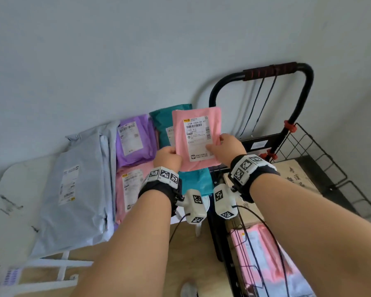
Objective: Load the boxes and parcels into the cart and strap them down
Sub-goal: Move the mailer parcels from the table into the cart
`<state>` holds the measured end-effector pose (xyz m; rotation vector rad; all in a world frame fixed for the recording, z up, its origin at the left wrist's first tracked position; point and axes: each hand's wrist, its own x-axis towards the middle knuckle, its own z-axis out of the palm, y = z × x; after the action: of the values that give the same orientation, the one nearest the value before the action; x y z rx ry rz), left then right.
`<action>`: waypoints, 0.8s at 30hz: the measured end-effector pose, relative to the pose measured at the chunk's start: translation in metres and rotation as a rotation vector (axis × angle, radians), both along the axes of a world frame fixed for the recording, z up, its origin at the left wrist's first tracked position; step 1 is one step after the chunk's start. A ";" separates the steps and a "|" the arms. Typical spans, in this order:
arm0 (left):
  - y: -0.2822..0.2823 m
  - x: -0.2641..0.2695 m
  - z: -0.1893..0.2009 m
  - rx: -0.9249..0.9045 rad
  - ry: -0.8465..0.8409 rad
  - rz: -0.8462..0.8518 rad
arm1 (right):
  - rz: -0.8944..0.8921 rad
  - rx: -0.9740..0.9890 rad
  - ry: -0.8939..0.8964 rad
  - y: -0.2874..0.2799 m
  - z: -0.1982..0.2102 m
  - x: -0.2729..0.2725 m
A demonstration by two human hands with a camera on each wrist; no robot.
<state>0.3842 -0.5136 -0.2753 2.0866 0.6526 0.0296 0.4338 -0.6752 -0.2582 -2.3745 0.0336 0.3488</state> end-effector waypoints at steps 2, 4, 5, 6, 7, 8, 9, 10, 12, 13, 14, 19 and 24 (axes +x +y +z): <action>-0.040 0.004 -0.004 0.019 0.036 -0.059 | -0.040 0.007 0.012 -0.042 -0.005 -0.003; -0.082 0.008 -0.012 0.006 0.062 -0.111 | -0.075 0.005 0.041 -0.086 -0.012 -0.006; -0.103 0.010 -0.017 0.003 0.073 -0.137 | -0.084 -0.011 0.060 -0.108 -0.016 -0.006; -0.125 0.012 -0.023 0.002 0.088 -0.162 | -0.081 -0.042 0.076 -0.129 -0.021 -0.006; -0.146 0.013 -0.028 -0.001 0.100 -0.182 | -0.078 -0.069 0.093 -0.149 -0.026 -0.006; -0.168 0.014 -0.034 -0.017 0.114 -0.196 | -0.071 -0.107 0.111 -0.170 -0.030 -0.005; -0.190 0.015 -0.041 -0.040 0.124 -0.202 | -0.059 -0.146 0.127 -0.191 -0.036 -0.005; -0.204 0.015 -0.047 -0.059 0.138 -0.206 | -0.041 -0.187 0.144 -0.204 -0.040 -0.006; -0.247 0.014 -0.067 -0.086 0.175 -0.226 | -0.065 -0.202 0.187 -0.246 -0.055 -0.008; -0.266 0.013 -0.076 -0.111 0.192 -0.232 | -0.084 -0.204 0.210 -0.265 -0.065 -0.011; -0.285 0.010 -0.085 -0.142 0.221 -0.239 | -0.090 -0.220 0.226 -0.284 -0.074 -0.014; -0.360 -0.004 -0.134 -0.174 0.365 -0.333 | -0.134 -0.231 0.318 -0.360 -0.119 -0.030; -0.406 -0.021 -0.191 -0.248 0.455 -0.386 | -0.134 -0.287 0.468 -0.410 -0.167 -0.046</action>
<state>0.3634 -0.9193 -0.4664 1.9516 0.4749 -0.7246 0.3881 -1.0849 -0.4252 -2.4976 0.4866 0.8757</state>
